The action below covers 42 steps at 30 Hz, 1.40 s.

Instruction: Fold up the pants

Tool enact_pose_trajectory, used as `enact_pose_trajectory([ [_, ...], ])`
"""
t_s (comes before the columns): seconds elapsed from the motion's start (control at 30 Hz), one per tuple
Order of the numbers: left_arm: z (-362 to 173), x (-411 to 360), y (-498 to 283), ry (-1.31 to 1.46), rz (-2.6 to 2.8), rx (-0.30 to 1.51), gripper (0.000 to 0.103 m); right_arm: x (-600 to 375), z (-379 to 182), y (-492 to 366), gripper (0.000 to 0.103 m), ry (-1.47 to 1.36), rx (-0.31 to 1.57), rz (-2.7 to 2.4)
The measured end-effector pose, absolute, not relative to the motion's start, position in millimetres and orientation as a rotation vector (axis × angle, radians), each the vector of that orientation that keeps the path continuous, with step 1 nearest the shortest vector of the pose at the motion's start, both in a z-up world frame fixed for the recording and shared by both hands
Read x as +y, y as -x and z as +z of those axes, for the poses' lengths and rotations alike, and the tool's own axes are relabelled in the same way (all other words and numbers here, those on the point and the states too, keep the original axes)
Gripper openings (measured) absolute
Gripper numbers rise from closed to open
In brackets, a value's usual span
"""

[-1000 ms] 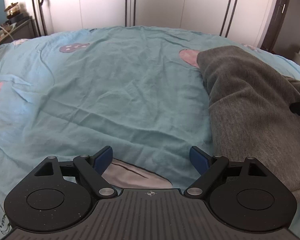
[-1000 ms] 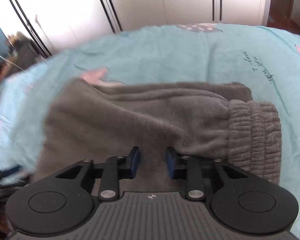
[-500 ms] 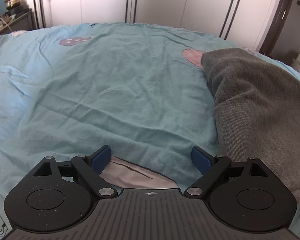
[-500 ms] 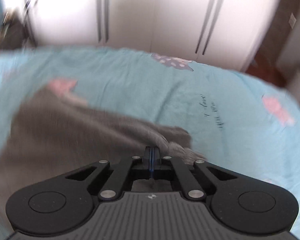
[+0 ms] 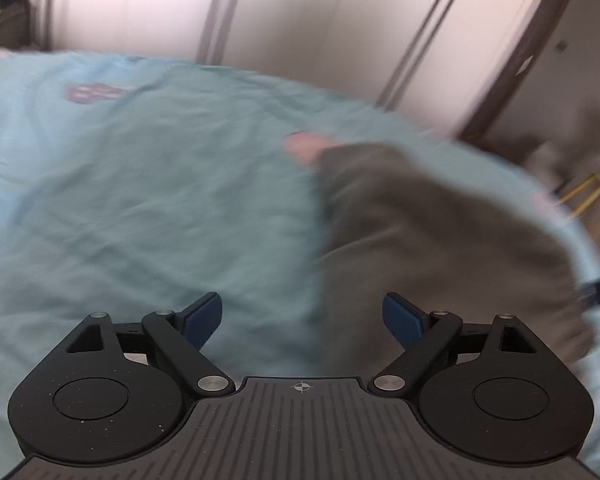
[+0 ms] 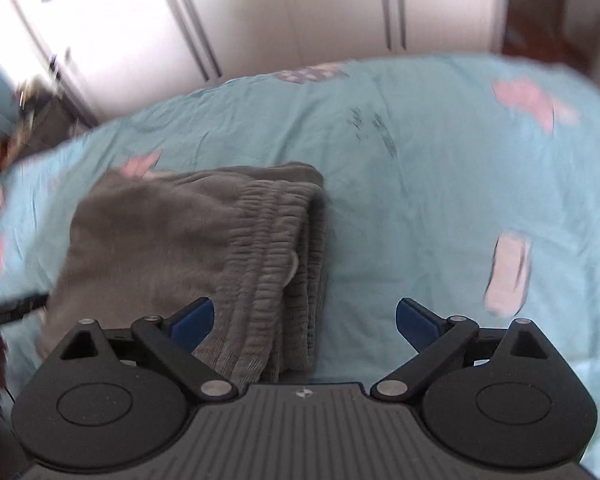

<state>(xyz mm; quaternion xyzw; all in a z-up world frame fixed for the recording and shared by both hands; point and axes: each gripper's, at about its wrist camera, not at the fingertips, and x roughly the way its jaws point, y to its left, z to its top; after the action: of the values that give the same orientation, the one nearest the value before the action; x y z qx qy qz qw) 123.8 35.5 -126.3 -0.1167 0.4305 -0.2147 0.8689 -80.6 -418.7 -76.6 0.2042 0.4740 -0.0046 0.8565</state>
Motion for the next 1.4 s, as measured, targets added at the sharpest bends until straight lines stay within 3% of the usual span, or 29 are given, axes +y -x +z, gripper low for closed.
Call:
enact_pose_trajectory([
  [0.13,-126,27,-151,0.404,-0.575,1.022,0.095,-438,-118,74,0.098,-0.658,1.010,0.032],
  [0.27,-145,10,-177,0.383,-0.643,1.136,0.095,-444,-150,70,0.098,-0.829,1.036,0.149],
  [0.53,-192,-12,-217,0.461,-0.827,1.290,0.095,-464,-168,70,0.098,-0.895,1.060,0.240],
  [0.9,-209,-12,-238,0.626,-1.070,1.296,0.098,-459,-199,43,0.098,-1.078,1.021,0.466],
  [1.4,-210,-56,-243,0.525,-1.038,1.341,0.099,-421,-187,22,0.098,-1.012,1.012,0.442],
])
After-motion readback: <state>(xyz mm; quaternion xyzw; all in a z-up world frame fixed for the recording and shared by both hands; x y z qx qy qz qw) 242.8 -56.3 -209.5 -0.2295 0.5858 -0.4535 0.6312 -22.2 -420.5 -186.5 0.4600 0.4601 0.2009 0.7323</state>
